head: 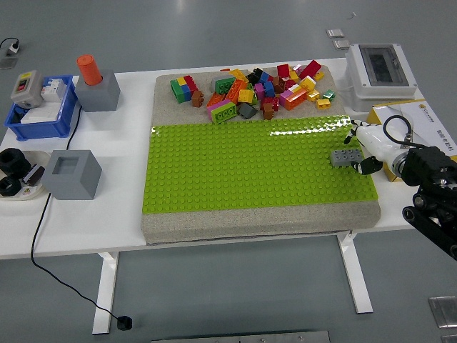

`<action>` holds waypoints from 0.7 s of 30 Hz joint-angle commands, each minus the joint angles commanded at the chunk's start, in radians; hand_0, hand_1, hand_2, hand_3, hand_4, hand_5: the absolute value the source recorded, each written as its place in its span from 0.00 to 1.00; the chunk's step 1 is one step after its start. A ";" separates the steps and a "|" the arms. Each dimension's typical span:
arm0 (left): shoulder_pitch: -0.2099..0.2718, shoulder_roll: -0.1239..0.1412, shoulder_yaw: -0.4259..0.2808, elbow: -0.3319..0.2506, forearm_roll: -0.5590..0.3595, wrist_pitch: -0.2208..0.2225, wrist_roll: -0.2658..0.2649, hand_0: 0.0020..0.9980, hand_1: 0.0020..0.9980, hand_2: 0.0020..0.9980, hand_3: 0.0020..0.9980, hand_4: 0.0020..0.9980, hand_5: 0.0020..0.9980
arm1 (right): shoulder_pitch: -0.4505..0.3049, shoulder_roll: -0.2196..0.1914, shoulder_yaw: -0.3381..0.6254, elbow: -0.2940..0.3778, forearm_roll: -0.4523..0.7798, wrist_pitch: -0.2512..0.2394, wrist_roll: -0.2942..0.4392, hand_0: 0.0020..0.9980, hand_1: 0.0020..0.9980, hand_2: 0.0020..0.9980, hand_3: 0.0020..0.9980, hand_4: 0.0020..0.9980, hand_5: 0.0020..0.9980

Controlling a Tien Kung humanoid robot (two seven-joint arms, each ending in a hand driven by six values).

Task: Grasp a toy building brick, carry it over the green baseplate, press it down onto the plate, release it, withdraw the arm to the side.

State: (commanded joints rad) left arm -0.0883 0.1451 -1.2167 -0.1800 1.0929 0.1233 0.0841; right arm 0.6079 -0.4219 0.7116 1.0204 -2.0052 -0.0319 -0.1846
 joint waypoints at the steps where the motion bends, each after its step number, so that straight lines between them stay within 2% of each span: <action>1: 0.000 0.000 -0.001 0.000 0.001 0.000 0.000 0.66 0.61 0.60 0.68 0.65 0.27 | 0.000 0.001 0.000 -0.003 0.003 -0.004 0.003 0.50 0.85 0.97 0.66 0.74 0.06; 3: 0.000 0.000 -0.002 0.000 0.002 0.000 0.000 0.66 0.61 0.60 0.68 0.65 0.27 | 0.000 0.003 0.001 -0.008 0.009 -0.015 0.009 0.50 0.85 0.97 0.66 0.74 0.06; 4: 0.000 0.000 -0.002 0.000 0.003 0.001 -0.001 0.66 0.61 0.60 0.68 0.65 0.27 | 0.000 0.004 0.002 -0.011 0.011 -0.020 0.013 0.48 0.81 0.93 0.65 0.67 0.09; 8: 0.000 0.000 0.002 0.000 0.001 0.002 -0.001 0.66 0.61 0.60 0.68 0.65 0.27 | -0.001 0.009 0.001 -0.025 0.013 -0.034 0.020 0.48 0.81 0.93 0.65 0.67 0.09; 9: 0.000 0.000 0.003 0.000 0.001 0.002 -0.001 0.66 0.61 0.60 0.69 0.65 0.27 | -0.001 0.009 0.000 -0.027 0.013 -0.035 0.021 0.47 0.79 0.90 0.65 0.65 0.10; 21: 0.002 -0.001 -0.003 0.000 0.005 0.002 -0.001 0.66 0.61 0.60 0.68 0.65 0.27 | -0.004 0.016 -0.015 -0.044 0.043 -0.038 0.031 0.47 0.79 0.89 0.64 0.67 0.11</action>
State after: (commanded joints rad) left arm -0.0862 0.1441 -1.2193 -0.1800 1.0978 0.1253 0.0829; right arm 0.6041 -0.4057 0.6964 0.9765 -1.9625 -0.0696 -0.1532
